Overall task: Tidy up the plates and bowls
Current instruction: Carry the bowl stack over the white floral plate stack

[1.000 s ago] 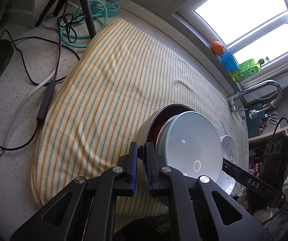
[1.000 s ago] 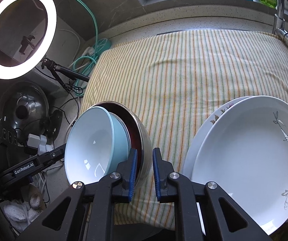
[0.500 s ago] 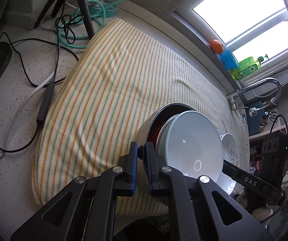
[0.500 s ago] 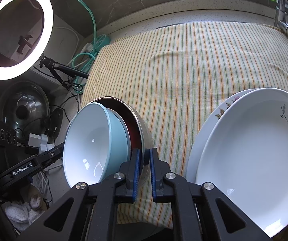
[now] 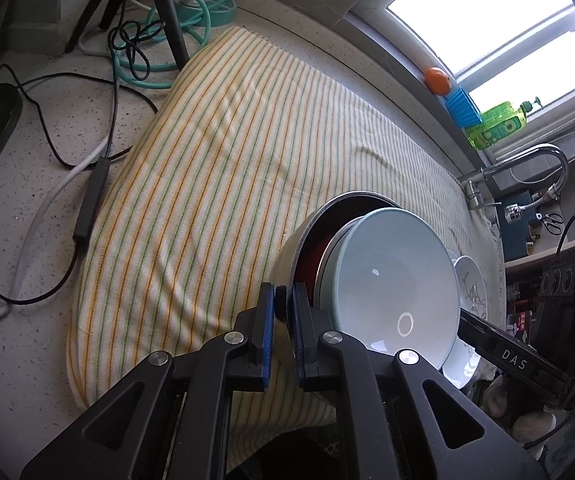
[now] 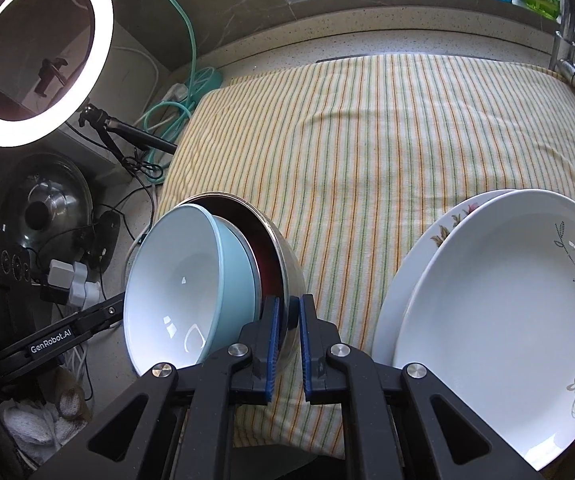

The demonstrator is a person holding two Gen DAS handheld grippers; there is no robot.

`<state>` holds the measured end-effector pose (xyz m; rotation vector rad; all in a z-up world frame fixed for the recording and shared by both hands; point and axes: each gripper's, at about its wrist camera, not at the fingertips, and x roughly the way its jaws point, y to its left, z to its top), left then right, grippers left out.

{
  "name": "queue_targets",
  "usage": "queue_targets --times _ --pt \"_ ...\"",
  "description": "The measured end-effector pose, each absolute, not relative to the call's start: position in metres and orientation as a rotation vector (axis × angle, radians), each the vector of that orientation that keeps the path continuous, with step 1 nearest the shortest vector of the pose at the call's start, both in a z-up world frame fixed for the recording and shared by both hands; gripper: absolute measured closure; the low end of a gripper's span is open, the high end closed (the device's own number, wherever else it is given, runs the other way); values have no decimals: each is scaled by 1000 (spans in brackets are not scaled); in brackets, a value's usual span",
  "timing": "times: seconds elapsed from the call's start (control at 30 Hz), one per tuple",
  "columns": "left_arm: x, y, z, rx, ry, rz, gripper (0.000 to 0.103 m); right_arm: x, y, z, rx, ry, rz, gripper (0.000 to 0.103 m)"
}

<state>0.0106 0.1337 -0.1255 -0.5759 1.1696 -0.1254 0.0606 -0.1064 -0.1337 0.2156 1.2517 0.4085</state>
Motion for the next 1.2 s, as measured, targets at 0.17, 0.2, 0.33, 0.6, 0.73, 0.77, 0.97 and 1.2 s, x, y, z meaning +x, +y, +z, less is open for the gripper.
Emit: queue_targets --times 0.17,0.2,0.33,0.6,0.73,0.77,0.97,1.2 --pt "8 131 -123 -567 1160 -118 96 61 -108 -135 218 1258 404 94" --pt "8 130 -122 -564 1160 -117 96 61 -108 -135 219 1259 403 94" --pt "8 131 -120 -568 1159 -110 96 61 -108 -134 225 1258 400 94" --pt "6 131 -110 -561 1132 -100 96 59 -106 -128 231 1248 405 94" --pt "5 129 -103 -561 1117 -108 96 59 -109 -120 248 1237 406 94" --pt "5 128 -101 -559 1113 -111 96 59 -111 -119 253 1235 406 94" --pt "4 121 -92 -549 1096 -126 96 56 -118 -108 253 1218 403 94" --pt "4 110 -80 -539 1079 -147 96 53 -130 -93 253 1191 394 94"
